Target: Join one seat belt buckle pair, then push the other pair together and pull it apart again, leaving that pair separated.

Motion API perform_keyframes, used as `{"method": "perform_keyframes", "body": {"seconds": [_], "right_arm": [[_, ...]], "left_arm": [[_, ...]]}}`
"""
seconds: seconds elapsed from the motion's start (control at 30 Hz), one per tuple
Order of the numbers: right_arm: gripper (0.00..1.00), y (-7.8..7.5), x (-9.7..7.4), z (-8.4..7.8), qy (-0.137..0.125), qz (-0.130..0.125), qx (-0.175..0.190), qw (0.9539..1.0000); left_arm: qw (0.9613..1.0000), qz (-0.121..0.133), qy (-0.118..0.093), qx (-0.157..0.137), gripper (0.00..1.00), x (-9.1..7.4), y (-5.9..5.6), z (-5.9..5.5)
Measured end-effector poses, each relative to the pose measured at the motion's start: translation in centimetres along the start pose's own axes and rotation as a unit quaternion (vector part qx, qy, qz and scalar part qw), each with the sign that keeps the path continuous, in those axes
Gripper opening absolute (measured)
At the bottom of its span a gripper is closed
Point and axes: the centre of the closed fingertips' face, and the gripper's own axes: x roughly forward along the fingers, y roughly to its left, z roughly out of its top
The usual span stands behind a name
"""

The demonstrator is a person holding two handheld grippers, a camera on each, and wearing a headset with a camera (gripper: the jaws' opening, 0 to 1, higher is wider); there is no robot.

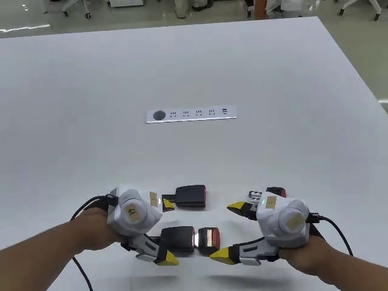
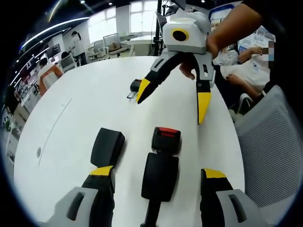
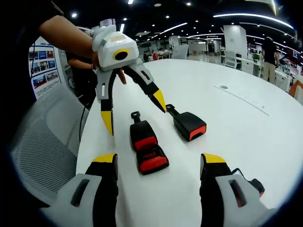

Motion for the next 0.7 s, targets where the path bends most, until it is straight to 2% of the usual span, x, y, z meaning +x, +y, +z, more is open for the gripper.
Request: {"method": "perform_keyframes", "body": {"seconds": [0.03, 0.07, 0.13, 0.2, 0.4, 0.5, 0.57, 0.7], "right_arm": [[0.7, -0.4, -0.2, -0.1, -0.002, -0.003, 0.002, 1.0], [0.7, -0.6, -0.7, 0.2, -0.006, -0.011, 0.001, 0.9999], [0.7, -0.8, -1.5, 0.6, -0.012, -0.019, 0.003, 0.9997], [0.71, -1.9, -2.3, 0.9, -0.017, -0.031, 0.008, 0.9993], [0.71, -3.2, -4.4, 3.0, -0.035, -0.049, 0.006, 0.9982], [0.71, -3.9, -5.1, 3.5, -0.036, -0.055, 0.003, 0.9978], [0.71, -4.9, -5.4, 3.2, -0.038, -0.055, 0.008, 0.9977], [0.7, -5.8, -5.9, 3.1, -0.036, -0.06, 0.005, 0.9975]], "left_arm": [[1.0, 0.001, -0.005, -0.001, 0.77, 0.0, 0.1, 0.2], [0.9999, 0.003, -0.013, -0.005, 0.78, -0.4, 0.1, 1.1], [0.9996, 0.007, -0.026, -0.013, 0.78, -0.4, 0.4, 1.7], [0.9991, 0.013, -0.036, -0.017, 0.79, -1.0, 0.7, 2.7], [0.9963, 0.025, -0.074, -0.035, 0.82, -1.4, 2.0, 4.3], [0.9954, 0.029, -0.082, -0.039, 0.82, -1.4, 2.8, 4.6], [0.9948, 0.031, -0.086, -0.043, 0.82, -1.6, 3.2, 4.8], [0.9927, 0.036, -0.101, -0.055, 0.83, -1.8, 4.7, 5.3]]}}
